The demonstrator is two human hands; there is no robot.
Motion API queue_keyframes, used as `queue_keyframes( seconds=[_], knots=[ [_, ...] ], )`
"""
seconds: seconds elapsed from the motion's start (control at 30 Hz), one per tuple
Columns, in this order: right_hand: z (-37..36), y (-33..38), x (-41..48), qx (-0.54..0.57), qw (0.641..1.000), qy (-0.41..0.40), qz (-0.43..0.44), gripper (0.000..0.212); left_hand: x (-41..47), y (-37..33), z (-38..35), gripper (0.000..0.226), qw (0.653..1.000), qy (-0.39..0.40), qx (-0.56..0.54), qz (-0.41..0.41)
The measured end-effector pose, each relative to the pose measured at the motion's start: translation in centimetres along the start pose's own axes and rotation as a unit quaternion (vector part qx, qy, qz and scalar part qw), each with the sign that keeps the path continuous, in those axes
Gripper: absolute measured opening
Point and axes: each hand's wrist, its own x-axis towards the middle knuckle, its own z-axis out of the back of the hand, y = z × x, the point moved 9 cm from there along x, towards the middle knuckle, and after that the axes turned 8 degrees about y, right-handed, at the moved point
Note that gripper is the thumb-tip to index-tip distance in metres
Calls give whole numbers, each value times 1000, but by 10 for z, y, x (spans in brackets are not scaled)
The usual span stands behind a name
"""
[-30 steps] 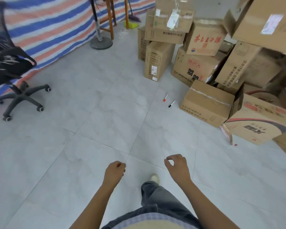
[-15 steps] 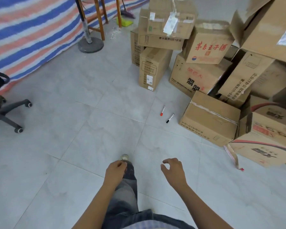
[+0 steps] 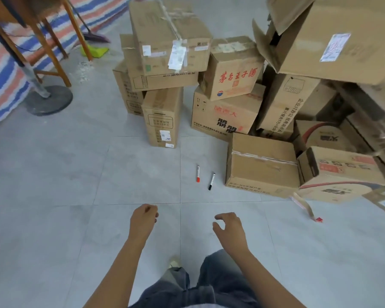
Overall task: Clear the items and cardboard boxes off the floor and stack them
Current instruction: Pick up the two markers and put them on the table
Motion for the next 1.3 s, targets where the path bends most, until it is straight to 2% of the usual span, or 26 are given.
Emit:
queue_keyframes(
  seconds=[0.13, 0.2, 0.27, 0.43, 0.6, 0.67, 0.83, 1.07, 1.2, 1.3],
  knots=[
    [14, -23, 27, 15, 996, -11, -89, 29, 28, 0, -49, 21, 988, 110, 111, 19],
    [20, -25, 48, 31, 993, -14, -113, 28, 43, 1, -62, 21, 976, 140, 166, 24],
    [25, -18, 77, 46, 992, -10, -120, 28, 64, -6, -54, 20, 972, 130, 195, 26],
    [35, 22, 163, 74, 989, 29, -121, 29, 124, -55, -2, 25, 977, 47, 207, 16],
    [47, 57, 230, 70, 990, 53, -114, 28, 181, -116, 21, 24, 976, 14, 218, -8],
    [54, 61, 247, 72, 989, 51, -122, 27, 202, -136, 16, 22, 975, 25, 221, -13],
    [60, 56, 288, 85, 984, 42, -154, 30, 272, -155, -33, 22, 962, 113, 249, -6],
    [16, -12, 367, 114, 971, 17, -212, 31, 394, -106, -119, 26, 921, 179, 346, 15],
    [-51, -80, 446, 127, 962, 32, -240, 31, 479, -36, -171, 17, 892, 217, 395, 7],
    [-109, -140, 514, 141, 957, 31, -253, 31, 552, 26, -205, 12, 881, 218, 420, -15]
  ],
)
